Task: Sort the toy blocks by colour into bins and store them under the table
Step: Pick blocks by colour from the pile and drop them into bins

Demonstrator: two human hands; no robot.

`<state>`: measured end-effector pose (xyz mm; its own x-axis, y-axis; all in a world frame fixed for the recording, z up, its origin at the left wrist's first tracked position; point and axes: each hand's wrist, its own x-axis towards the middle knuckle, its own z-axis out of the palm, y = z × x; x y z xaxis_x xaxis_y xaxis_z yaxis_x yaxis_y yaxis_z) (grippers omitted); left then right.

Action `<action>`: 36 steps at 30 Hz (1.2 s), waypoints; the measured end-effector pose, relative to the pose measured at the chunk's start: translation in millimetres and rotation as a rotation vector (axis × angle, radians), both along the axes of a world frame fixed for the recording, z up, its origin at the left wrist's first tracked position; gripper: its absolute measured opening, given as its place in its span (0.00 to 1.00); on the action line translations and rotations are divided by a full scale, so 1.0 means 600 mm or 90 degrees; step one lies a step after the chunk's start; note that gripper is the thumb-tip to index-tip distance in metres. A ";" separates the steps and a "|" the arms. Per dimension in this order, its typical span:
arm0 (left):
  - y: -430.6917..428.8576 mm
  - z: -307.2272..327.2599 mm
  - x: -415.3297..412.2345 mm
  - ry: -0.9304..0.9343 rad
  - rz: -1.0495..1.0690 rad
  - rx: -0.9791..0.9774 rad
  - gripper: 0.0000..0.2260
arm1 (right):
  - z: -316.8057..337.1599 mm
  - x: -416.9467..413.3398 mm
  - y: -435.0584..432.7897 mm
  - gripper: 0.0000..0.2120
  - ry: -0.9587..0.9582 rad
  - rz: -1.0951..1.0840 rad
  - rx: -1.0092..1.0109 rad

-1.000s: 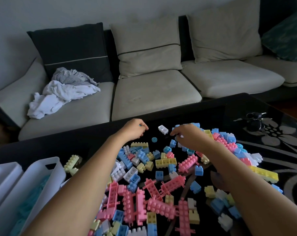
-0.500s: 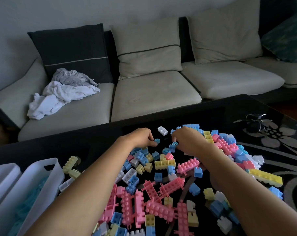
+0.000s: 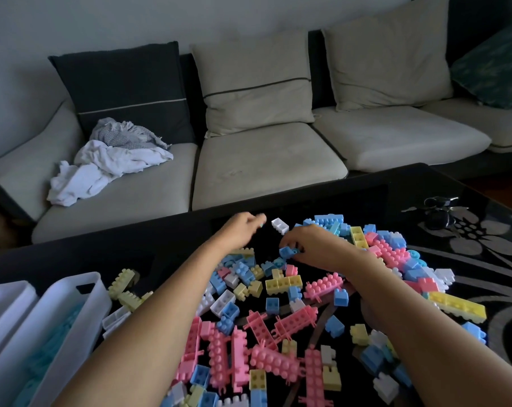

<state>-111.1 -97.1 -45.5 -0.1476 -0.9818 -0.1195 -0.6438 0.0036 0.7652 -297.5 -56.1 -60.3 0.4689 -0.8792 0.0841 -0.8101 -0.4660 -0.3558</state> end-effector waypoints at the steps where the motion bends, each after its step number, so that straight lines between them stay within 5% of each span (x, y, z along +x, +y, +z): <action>1: -0.001 0.006 0.003 0.210 0.083 0.069 0.13 | -0.002 0.000 -0.001 0.17 -0.025 -0.016 -0.005; 4: 0.004 0.022 0.027 0.709 0.172 0.277 0.13 | -0.001 0.006 -0.009 0.15 -0.169 -0.090 0.030; 6: 0.015 0.023 0.042 0.835 0.181 0.341 0.14 | 0.009 0.011 -0.010 0.10 -0.344 -0.116 0.149; 9: 0.030 0.019 0.062 0.885 0.229 0.375 0.17 | 0.025 0.010 -0.003 0.10 -0.771 -0.142 0.496; 11: 0.041 0.020 0.071 0.816 0.242 0.360 0.15 | 0.022 0.007 -0.003 0.11 -0.806 -0.147 0.555; 13: 0.050 0.020 0.079 0.650 0.227 0.306 0.13 | 0.017 0.011 -0.001 0.08 -0.619 -0.108 0.448; 17: 0.074 0.016 0.092 -0.013 0.073 0.041 0.06 | 0.014 0.027 0.007 0.07 -0.305 -0.035 0.199; 19: 0.084 0.012 0.100 -0.197 -0.007 -0.068 0.02 | 0.005 0.030 0.007 0.11 -0.220 0.002 0.156; 30: 0.094 0.006 0.094 -0.355 -0.061 -0.177 0.05 | 0.002 0.033 0.015 0.05 -0.201 0.008 0.044; 36: 0.092 -0.002 0.083 -0.402 -0.049 -0.192 0.05 | 0.018 0.025 0.010 0.06 -0.481 -0.068 0.140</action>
